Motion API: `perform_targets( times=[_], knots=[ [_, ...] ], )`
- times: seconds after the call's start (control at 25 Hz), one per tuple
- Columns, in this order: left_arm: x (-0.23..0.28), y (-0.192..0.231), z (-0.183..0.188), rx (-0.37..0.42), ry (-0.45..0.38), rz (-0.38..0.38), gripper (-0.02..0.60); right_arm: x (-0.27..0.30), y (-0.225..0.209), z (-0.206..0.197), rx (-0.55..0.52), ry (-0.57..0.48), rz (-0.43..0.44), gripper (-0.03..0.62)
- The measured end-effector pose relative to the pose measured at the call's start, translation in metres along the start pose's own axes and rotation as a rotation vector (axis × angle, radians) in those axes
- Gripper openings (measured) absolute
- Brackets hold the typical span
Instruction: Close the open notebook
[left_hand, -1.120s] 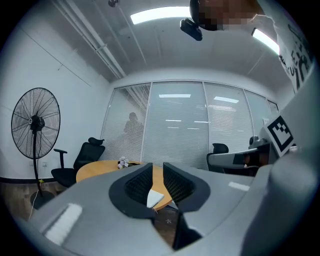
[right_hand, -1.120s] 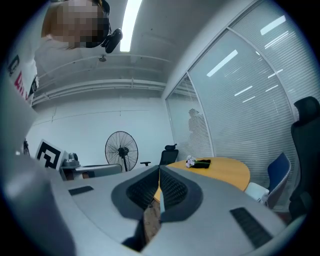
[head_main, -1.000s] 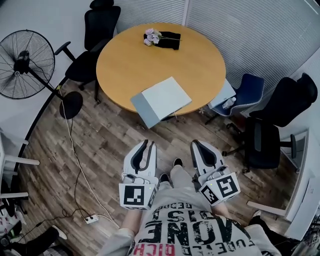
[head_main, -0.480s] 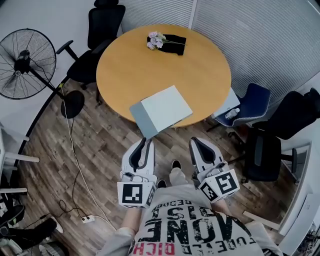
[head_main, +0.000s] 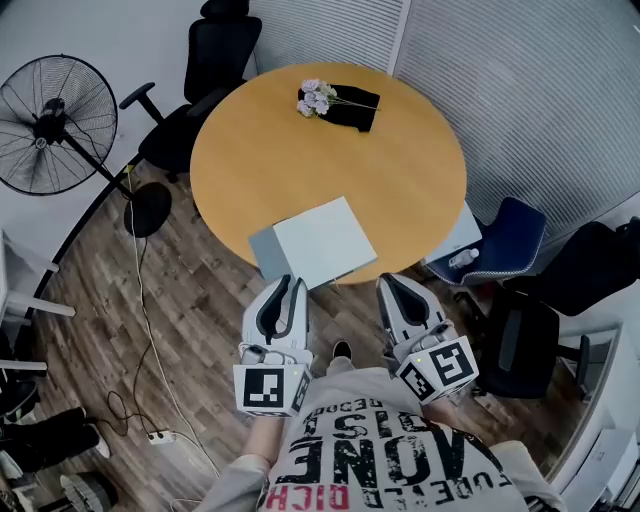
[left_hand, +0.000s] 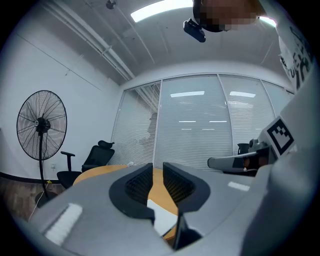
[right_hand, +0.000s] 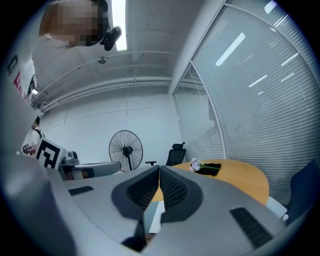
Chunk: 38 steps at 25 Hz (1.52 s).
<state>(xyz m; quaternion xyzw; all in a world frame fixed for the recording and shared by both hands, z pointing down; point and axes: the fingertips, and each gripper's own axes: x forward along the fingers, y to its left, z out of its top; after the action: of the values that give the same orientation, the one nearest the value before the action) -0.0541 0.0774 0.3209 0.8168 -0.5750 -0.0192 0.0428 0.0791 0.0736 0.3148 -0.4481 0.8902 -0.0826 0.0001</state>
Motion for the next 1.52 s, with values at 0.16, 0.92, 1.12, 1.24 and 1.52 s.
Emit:
perform_targets(
  times=[0.16,0.92,1.12,1.24,1.52],
  knots=[
    [0.014,-0.003,-0.003,-0.001,-0.003,0.03,0.074,0.007,-0.016,0.0,-0.001,0.005,0.028,0.012],
    [0.055,0.018,-0.017,-0.02,0.031,0.079,0.074,0.04,-0.064,-0.016,0.044,0.061,0.007,0.012],
    [0.077,0.04,-0.012,-0.028,0.033,0.066,0.074,0.074,-0.065,-0.008,0.038,0.065,0.013,0.012],
    [0.095,0.057,-0.006,-0.032,0.033,0.064,0.074,0.097,-0.068,0.001,0.03,0.065,0.017,0.012],
    [0.125,0.088,0.001,-0.034,0.026,0.044,0.074,0.142,-0.07,0.005,0.03,0.065,0.008,0.012]
  ],
)
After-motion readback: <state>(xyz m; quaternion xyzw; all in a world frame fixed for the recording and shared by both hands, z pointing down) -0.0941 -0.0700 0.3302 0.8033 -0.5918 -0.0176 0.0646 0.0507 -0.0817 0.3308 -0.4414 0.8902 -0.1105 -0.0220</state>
